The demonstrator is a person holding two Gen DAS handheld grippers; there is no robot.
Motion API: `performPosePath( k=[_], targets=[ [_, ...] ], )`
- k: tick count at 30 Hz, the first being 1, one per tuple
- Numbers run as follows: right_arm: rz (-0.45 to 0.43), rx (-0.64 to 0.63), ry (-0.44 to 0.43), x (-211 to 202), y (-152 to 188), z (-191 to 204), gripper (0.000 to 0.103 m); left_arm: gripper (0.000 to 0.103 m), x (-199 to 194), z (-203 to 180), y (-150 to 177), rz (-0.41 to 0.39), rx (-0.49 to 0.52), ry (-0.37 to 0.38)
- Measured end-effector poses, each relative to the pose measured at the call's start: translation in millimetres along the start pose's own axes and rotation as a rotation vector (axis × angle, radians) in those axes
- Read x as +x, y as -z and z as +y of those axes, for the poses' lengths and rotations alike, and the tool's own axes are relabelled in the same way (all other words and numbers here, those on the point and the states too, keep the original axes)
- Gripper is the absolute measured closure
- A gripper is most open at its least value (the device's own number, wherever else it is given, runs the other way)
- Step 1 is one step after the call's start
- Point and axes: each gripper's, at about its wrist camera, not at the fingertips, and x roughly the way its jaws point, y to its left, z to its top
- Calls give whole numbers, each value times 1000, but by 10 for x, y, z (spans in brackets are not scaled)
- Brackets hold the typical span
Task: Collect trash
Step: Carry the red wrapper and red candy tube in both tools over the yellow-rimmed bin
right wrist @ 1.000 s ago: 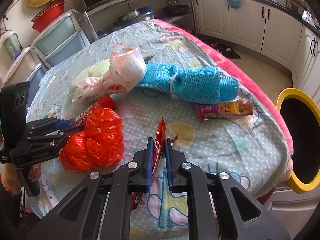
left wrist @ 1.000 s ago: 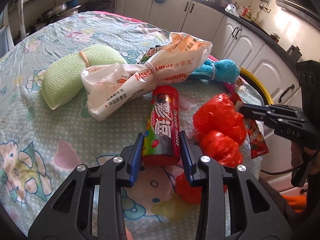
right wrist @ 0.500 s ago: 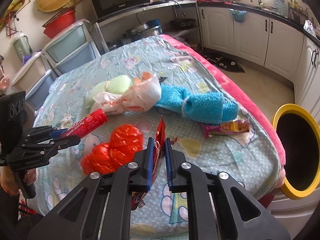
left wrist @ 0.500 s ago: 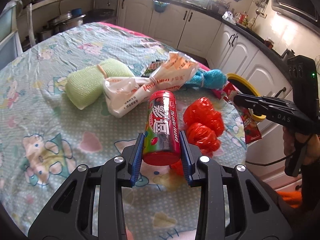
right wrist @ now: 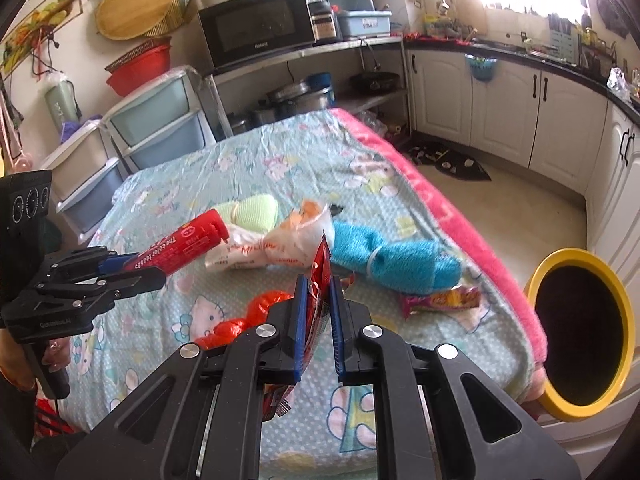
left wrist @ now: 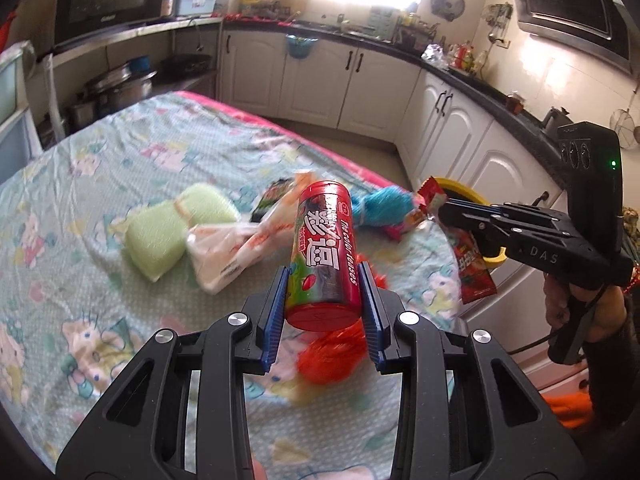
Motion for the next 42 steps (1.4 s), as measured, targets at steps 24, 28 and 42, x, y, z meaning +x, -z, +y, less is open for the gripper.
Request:
performPosePath(
  k=[24, 28, 42],
  targets=[
    [-171, 82, 138, -741, -154, -767, 92, 76, 511, -1025, -689, -44, 117, 149],
    [-203, 117, 177, -883, -156, -974, 92, 76, 620, -1191, -781, -44, 130, 171],
    [-310, 259, 335, -1367, -67, -1691, 92, 76, 1049, -1747, -1051, -22, 193, 259]
  ],
)
